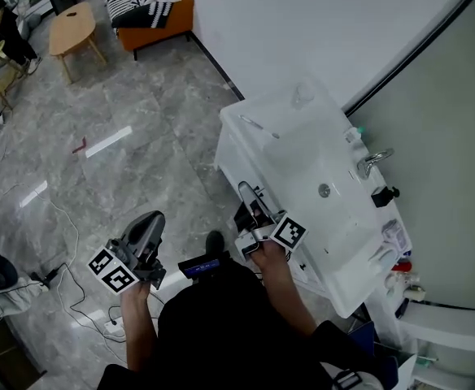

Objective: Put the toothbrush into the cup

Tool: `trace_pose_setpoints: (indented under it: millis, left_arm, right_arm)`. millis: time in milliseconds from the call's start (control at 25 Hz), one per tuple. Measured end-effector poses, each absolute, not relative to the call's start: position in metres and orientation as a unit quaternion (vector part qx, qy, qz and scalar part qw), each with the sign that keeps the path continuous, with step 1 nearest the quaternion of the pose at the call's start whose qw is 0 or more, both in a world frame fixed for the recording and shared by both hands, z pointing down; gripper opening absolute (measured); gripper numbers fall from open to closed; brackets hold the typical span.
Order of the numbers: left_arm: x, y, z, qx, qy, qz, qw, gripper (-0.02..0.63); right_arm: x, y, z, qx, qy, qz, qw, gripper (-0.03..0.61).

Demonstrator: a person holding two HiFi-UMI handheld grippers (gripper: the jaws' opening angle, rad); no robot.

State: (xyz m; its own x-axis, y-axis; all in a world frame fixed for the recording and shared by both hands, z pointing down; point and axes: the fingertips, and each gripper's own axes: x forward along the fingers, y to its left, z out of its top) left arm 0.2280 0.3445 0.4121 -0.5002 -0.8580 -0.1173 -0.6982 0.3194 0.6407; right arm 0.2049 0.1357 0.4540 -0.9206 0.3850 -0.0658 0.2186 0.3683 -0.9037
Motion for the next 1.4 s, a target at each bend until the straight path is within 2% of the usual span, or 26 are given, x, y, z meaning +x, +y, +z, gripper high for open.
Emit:
trace_pose_setpoints:
  millis: [240,400,960,1400]
  left_arm:
    - [0.179,0.303,0.416,0.501,-0.791,-0.321,0.141,0.02]
    - [0.149,0.278,0.416,0.511,-0.786,-0.315,0.148,0.02]
    - [0.078,0.222,0.418,0.575,-0.736,-0.305,0.186,0.02]
    - [-0.027,0.217,0.404,0.656,-0.664,-0.303,0.192,0.02]
  right_arm:
    - [0.16,0.106,0.462,-0.175,-0.823,0.534,0.081,0.014]
    - [0.138,0.081,0.461,-0.168,-0.828,0.53,0.075,0.048]
    - [0.11,0.027,0.475,-0.079,-0.831,0.549,0.05,0.048]
    - [0.059,0.033,0.486,0.035,-0.833,0.552,0.019,0.048]
